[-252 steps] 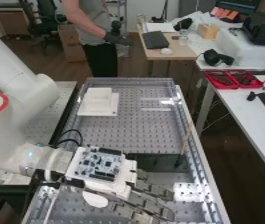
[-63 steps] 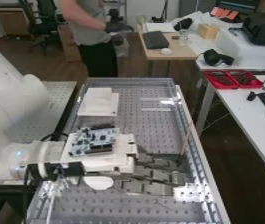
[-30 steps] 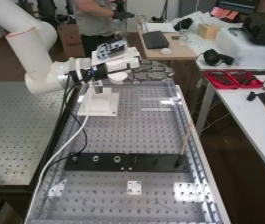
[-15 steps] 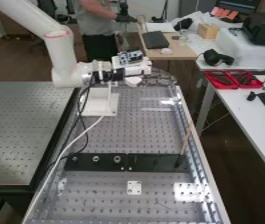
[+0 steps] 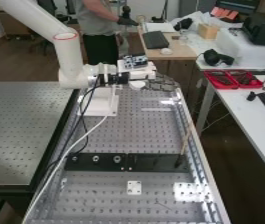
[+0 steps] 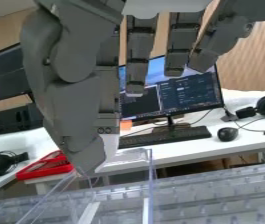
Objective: Grab the paper clip and place it in the clear container
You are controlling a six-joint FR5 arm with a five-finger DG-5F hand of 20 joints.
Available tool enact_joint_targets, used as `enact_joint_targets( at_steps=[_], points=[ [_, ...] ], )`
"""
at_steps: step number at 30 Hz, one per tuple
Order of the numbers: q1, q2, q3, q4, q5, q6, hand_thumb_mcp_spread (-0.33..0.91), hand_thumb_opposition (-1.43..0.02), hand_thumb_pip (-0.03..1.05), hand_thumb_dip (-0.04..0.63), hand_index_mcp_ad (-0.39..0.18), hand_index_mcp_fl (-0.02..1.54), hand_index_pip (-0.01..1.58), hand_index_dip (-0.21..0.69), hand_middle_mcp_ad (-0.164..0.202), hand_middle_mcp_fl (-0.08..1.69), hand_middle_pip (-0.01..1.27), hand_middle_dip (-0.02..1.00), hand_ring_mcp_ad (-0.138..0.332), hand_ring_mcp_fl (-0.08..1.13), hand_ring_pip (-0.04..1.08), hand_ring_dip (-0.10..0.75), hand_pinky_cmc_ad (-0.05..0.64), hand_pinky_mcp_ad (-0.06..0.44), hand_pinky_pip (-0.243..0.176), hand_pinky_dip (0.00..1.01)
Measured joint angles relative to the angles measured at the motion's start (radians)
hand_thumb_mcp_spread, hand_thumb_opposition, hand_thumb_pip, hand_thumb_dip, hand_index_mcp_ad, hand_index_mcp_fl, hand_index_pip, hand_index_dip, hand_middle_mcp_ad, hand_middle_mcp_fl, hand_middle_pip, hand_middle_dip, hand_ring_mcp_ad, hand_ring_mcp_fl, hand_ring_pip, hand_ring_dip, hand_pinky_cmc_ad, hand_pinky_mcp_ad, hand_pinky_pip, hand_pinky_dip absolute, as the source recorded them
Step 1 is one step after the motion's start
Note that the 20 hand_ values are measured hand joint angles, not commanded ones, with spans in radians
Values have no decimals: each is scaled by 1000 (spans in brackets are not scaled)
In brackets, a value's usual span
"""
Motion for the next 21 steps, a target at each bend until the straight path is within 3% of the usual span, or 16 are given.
enact_joint_targets(
  at_steps=[13, 17, 21],
  points=[
    [-12, -30, 48, -64, -10, 8, 607, -974, 415, 253, -138, 906, 1009, 155, -26, 398, 119, 157, 108, 188, 98, 21, 375, 136, 19, 155],
    [-20, -26, 54, -83, -16, 18, 583, -944, 442, 251, -138, 749, 895, 155, -26, 365, 119, 157, 110, 148, 98, 21, 375, 136, 17, 155],
    [-27, -25, 55, -88, -19, 20, 531, -899, 471, 251, -138, 703, 864, 154, -28, 328, 119, 157, 113, 127, 96, 21, 379, 136, 21, 155]
  ],
)
